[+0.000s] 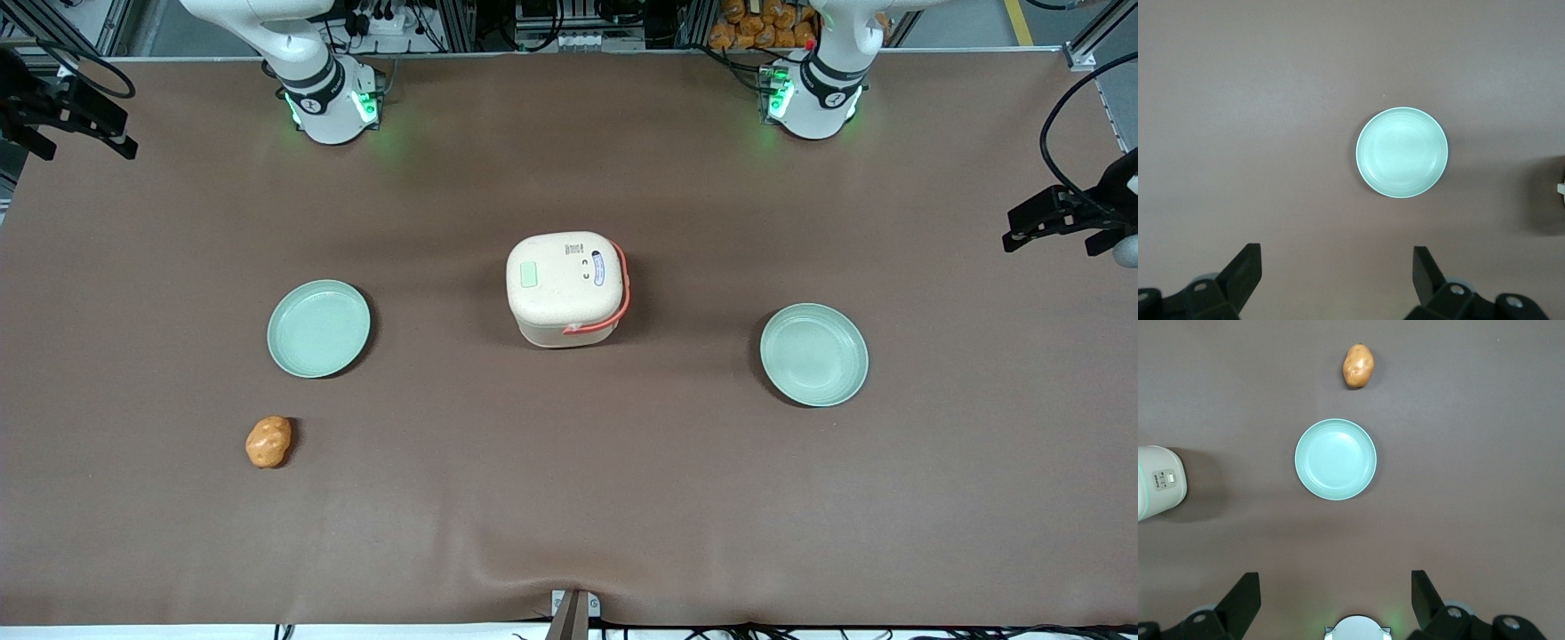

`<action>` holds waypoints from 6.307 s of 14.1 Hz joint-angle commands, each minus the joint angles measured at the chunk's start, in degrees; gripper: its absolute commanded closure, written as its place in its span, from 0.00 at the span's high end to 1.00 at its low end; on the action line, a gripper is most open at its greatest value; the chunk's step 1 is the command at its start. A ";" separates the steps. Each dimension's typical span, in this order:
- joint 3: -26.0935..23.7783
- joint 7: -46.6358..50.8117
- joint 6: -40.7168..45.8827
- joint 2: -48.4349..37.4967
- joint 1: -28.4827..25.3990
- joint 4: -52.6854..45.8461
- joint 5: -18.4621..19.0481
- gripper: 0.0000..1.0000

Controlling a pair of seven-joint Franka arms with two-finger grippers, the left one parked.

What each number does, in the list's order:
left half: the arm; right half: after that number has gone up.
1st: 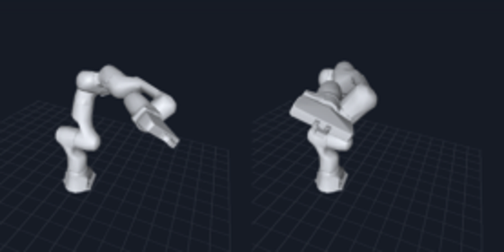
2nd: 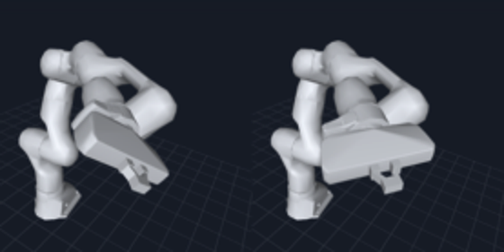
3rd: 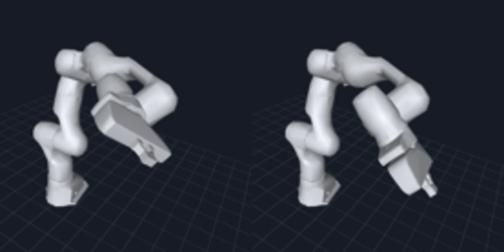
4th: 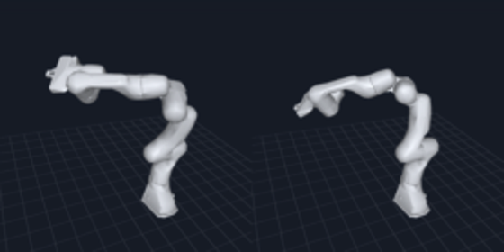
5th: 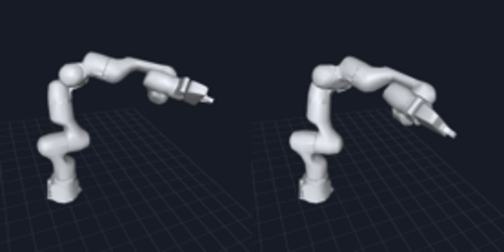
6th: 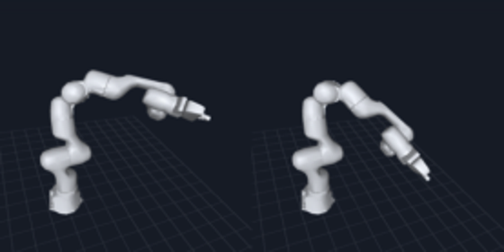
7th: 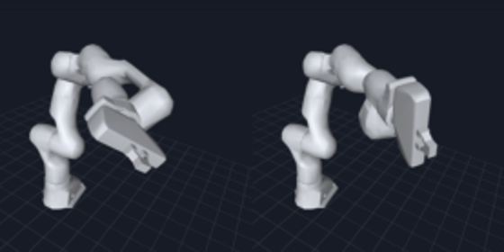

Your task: Press rice cooker button with right arm

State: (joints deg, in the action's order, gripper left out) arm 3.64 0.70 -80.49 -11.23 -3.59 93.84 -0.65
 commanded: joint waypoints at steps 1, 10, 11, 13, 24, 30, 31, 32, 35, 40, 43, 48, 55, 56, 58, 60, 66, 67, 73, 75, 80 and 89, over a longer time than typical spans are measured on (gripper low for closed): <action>-0.30 -0.61 -0.10 -0.02 0.51 -0.15 -1.11 1.00; -0.56 0.18 -0.37 -0.11 0.43 -2.59 -3.91 1.00; -0.56 -0.17 -0.19 0.06 0.25 -2.69 -4.09 1.00; -0.65 0.44 0.16 0.15 -1.85 -2.34 -4.01 1.00; -0.91 26.78 -7.92 7.44 -23.64 -2.70 -3.13 0.60; -0.91 34.19 -16.35 15.08 -32.34 -2.78 -0.85 0.25; -0.91 34.20 -17.32 16.31 -33.23 -2.78 -0.06 0.20; -0.91 34.20 -18.29 17.37 -34.19 -2.87 0.38 0.15; -0.91 34.20 -22.06 20.97 -36.56 -2.87 0.47 0.04; -0.91 34.98 -27.95 27.13 -40.70 -2.96 3.90 0.00; -0.91 36.56 -30.86 29.59 -42.02 -2.96 4.17 0.00; -0.91 36.74 -32.18 32.40 -42.90 -2.96 5.84 0.00; -0.82 39.64 -32.09 35.22 -45.80 -2.43 6.80 0.00; -0.82 39.91 -32.10 35.48 -45.98 -2.43 7.50 0.00; -0.82 40.96 -32.01 36.27 -46.07 -2.34 8.47 0.00; -0.82 41.14 -32.09 36.71 -46.07 -2.43 8.56 0.00; -0.82 41.40 -33.06 38.03 -45.98 -2.43 8.74 0.00; -0.82 41.49 -33.15 38.30 -46.07 -2.43 9.00 0.00; -0.74 42.98 -32.81 39.00 -45.89 -2.87 9.09 0.00; -0.65 42.55 -31.93 37.95 -45.19 -4.44 8.13 0.37; -0.56 42.20 -14.37 36.54 -42.21 -19.10 2.16 0.80; -0.30 24.99 3.74 23.55 -25.96 -22.47 -0.49 1.00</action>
State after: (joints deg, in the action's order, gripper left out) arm 4.02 31.03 -80.50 15.99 -33.92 70.61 -0.35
